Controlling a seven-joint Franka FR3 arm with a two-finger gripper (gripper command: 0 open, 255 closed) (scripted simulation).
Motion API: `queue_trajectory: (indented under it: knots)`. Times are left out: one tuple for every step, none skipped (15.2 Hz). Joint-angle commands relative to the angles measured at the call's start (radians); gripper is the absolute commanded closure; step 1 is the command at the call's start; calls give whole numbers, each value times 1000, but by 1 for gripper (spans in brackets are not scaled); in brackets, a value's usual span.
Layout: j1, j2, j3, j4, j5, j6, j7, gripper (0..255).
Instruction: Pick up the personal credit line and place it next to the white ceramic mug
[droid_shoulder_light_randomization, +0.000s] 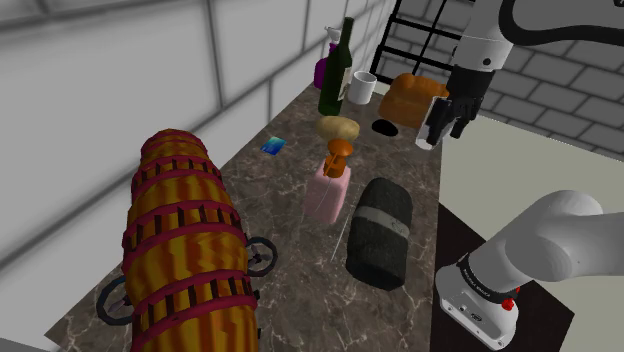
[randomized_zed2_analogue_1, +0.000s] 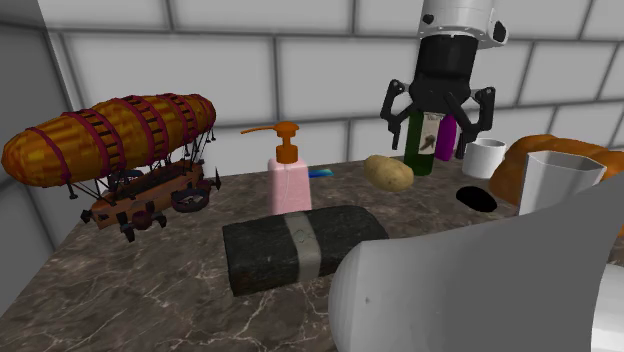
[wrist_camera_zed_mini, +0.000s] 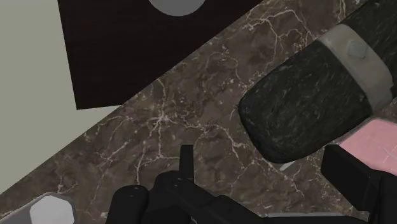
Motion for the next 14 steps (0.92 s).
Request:
queue_trajectory:
  knots:
    - [0, 0, 0, 0, 0, 0, 0, 0]
    - [1, 13, 25, -4, 17, 27, 42, 0]
    - [2, 28, 50, -5, 34, 55, 83, 0]
    - [2, 46, 75, -5, 49, 83, 123, 0]
    - [2, 65, 99, -4, 62, 111, 164, 0]
    - [2, 87, 124, 0, 74, 139, 204, 0]
    - [1, 110, 148, 5, 85, 168, 245, 0]
    - [-1, 135, 172, 12, 94, 196, 285, 0]
    - [-3, 161, 195, 21, 100, 224, 326, 0]
    - [-6, 190, 219, 32, 105, 252, 367, 0]
    - [-10, 220, 242, 44, 108, 279, 408, 0]
    - [-15, 251, 265, 58, 108, 306, 449, 0]
    - [-20, 283, 287, 74, 106, 332, 491, 0]
    - [-26, 317, 309, 91, 101, 357, 534, 0]
